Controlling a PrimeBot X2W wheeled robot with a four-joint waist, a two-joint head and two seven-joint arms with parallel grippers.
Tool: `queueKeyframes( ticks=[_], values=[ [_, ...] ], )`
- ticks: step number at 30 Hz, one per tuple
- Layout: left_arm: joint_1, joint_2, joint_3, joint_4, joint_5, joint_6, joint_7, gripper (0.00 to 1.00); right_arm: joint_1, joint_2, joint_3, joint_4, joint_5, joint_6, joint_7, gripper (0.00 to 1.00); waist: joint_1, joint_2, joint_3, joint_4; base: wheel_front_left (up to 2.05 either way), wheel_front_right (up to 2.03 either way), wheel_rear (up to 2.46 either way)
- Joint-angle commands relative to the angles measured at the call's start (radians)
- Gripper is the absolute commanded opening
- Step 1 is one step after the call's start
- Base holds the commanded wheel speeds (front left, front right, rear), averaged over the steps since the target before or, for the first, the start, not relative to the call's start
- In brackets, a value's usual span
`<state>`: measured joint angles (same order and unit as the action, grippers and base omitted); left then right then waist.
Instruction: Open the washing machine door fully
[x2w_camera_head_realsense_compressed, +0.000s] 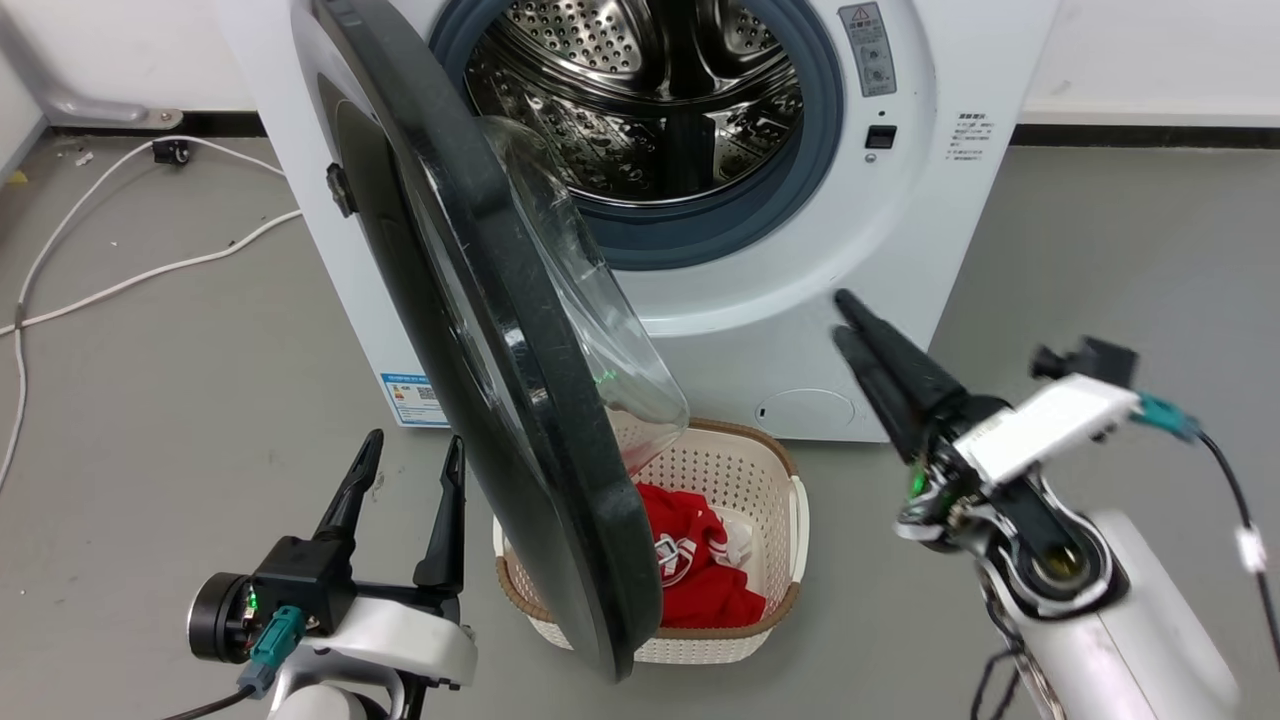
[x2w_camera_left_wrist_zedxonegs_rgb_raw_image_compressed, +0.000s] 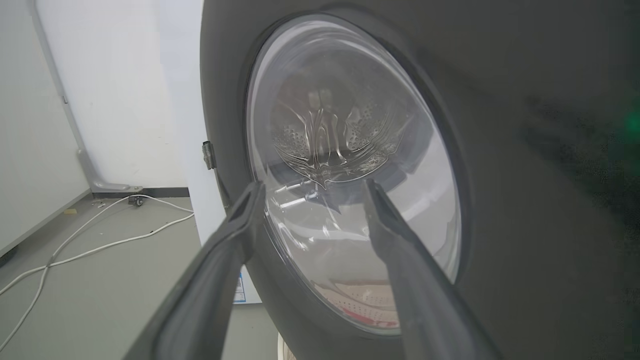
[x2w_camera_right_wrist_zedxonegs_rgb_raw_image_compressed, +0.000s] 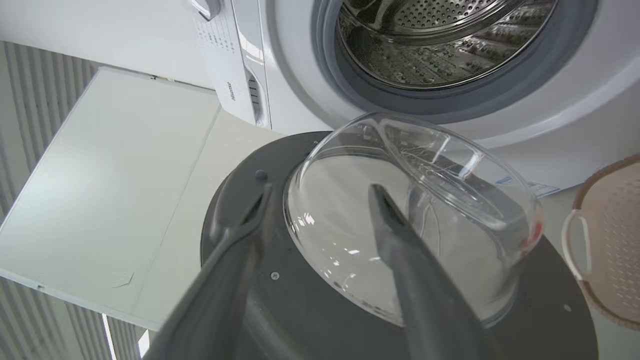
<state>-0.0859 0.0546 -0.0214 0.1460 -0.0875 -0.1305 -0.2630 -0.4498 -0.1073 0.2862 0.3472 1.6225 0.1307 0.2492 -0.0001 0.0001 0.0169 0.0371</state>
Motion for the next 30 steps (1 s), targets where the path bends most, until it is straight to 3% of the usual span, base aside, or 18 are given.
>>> queueKeyframes(
  ticks=[1,6,10,12,16,19,22,26,30],
  values=[
    [0.011,0.0,0.005,-0.004,0.006,0.004,-0.002,1.0,0.044,-0.012,-0.016,-0.03,-0.031,0.0,-0.052,1.0,0.0001,-0.0001,0.003,-0.006,0.0,0.0,0.0],
    [0.003,0.003,0.01,-0.005,0.005,0.003,-0.002,1.0,0.157,-0.033,-0.061,-0.124,-0.172,0.0,-0.266,1.0,0.0001,-0.0001,0.008,-0.016,0.0,0.0,0.0],
    [-0.003,0.006,0.014,-0.002,0.006,0.003,-0.002,1.0,0.221,-0.065,-0.068,-0.154,-0.381,0.0,-0.431,1.0,0.0001,-0.0001,0.007,-0.02,0.0,0.0,0.0],
    [-0.003,0.008,0.019,-0.003,0.005,0.003,-0.002,1.0,0.242,-0.086,-0.081,-0.157,-0.531,0.0,-0.482,1.0,0.0001,-0.0001,0.004,-0.021,0.0,0.0,0.0],
    [-0.002,0.009,0.027,-0.004,0.007,0.003,-0.002,1.0,0.299,-0.066,-0.168,-0.183,-0.896,0.0,-0.511,1.0,0.0001,-0.0001,0.0,-0.018,0.0,0.0,0.0],
    [-0.007,0.01,0.03,-0.006,0.011,0.003,-0.002,1.0,0.354,-0.007,-0.268,-0.262,-1.2,0.0,-0.513,1.0,0.0001,-0.0001,-0.001,-0.012,0.0,0.0,0.0],
    [-0.01,0.011,0.031,-0.004,0.013,0.002,-0.003,1.0,0.412,0.035,-0.33,-0.351,-1.424,0.0,-0.513,1.0,0.0001,-0.0001,-0.004,-0.008,0.0,0.0,0.0],
    [-0.009,0.012,0.028,0.0,0.014,0.002,-0.002,1.0,0.484,0.057,-0.359,-0.412,-1.584,0.0,-0.513,1.0,0.0001,-0.0001,-0.008,-0.004,0.0,0.0,0.0],
    [-0.007,0.012,0.028,0.004,0.014,0.002,-0.002,1.0,0.531,0.058,-0.375,-0.404,-1.548,0.0,-0.513,1.0,0.0001,-0.0001,-0.012,-0.003,0.0,0.0,0.0]
  ],
)
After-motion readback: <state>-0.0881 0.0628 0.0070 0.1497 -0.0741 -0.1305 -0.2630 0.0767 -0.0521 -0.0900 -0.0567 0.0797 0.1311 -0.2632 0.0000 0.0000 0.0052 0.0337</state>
